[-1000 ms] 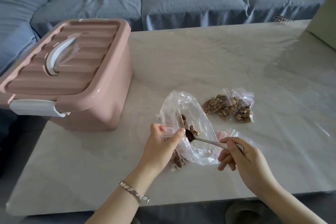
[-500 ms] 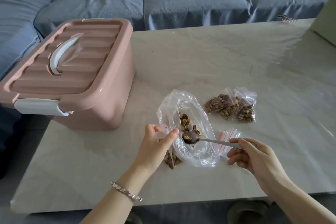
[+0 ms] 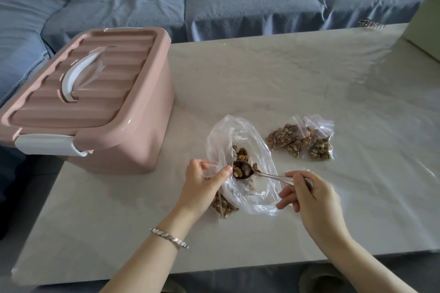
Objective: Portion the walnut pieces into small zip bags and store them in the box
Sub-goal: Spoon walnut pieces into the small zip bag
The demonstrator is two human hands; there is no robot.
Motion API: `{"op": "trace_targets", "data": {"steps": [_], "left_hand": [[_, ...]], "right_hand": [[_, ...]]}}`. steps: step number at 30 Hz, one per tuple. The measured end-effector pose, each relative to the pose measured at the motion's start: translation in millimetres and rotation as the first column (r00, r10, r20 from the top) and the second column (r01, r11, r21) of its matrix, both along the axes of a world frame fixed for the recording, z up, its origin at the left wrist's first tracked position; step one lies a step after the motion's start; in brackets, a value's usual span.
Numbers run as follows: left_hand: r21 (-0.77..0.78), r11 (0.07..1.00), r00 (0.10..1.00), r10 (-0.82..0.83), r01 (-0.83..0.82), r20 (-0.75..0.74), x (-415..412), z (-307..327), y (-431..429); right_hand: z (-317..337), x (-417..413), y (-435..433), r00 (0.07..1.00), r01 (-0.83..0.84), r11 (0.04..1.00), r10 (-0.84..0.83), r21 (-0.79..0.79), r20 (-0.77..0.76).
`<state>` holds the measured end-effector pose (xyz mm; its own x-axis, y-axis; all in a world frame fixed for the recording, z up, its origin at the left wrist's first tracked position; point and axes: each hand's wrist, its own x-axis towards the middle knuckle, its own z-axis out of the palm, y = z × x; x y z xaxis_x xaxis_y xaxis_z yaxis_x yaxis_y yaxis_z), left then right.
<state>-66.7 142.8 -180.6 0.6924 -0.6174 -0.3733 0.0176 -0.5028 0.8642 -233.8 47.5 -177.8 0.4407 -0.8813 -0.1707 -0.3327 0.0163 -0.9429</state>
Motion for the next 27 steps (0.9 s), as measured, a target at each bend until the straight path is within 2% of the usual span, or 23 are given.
{"op": "trace_targets", "data": {"steps": [5, 10, 13, 15, 18, 23, 27], "left_hand": [[0.018, 0.996, 0.996, -0.082, 0.083, -0.042, 2, -1, -3], [-0.020, 1.000, 0.995, -0.002, 0.000, -0.100, 2, 0, -5], [-0.028, 0.998, 0.996, 0.050, -0.052, -0.070, 6, 2, -1], [-0.006, 0.999, 0.999, 0.048, -0.048, 0.004, 8, 4, 6], [-0.007, 1.000, 0.979, -0.013, 0.015, 0.203, 11, 7, 18], [-0.078, 0.986, 0.859, -0.087, 0.146, 0.504, -1, 40, 18], [-0.156, 0.965, 0.853, -0.105, 0.212, 0.512, -21, 67, 3]], "right_hand": [[-12, 7, 21, 0.990, -0.126, 0.991, 0.121, -0.053, -0.077], [-17, 8, 25, 0.992, 0.040, 0.969, -0.069, 0.243, 0.110], [-12, 0, 18, 0.982, 0.067, 0.953, -0.115, 0.296, 0.148], [-6, -7, 13, 0.980, 0.080, 0.951, -0.130, 0.300, 0.151], [1, -16, 3, 0.972, 0.107, 0.938, -0.169, 0.329, 0.164], [17, -24, -9, 0.967, 0.113, 0.936, -0.180, 0.333, 0.178], [32, -31, -18, 0.970, 0.096, 0.956, -0.152, 0.278, 0.190]]}}
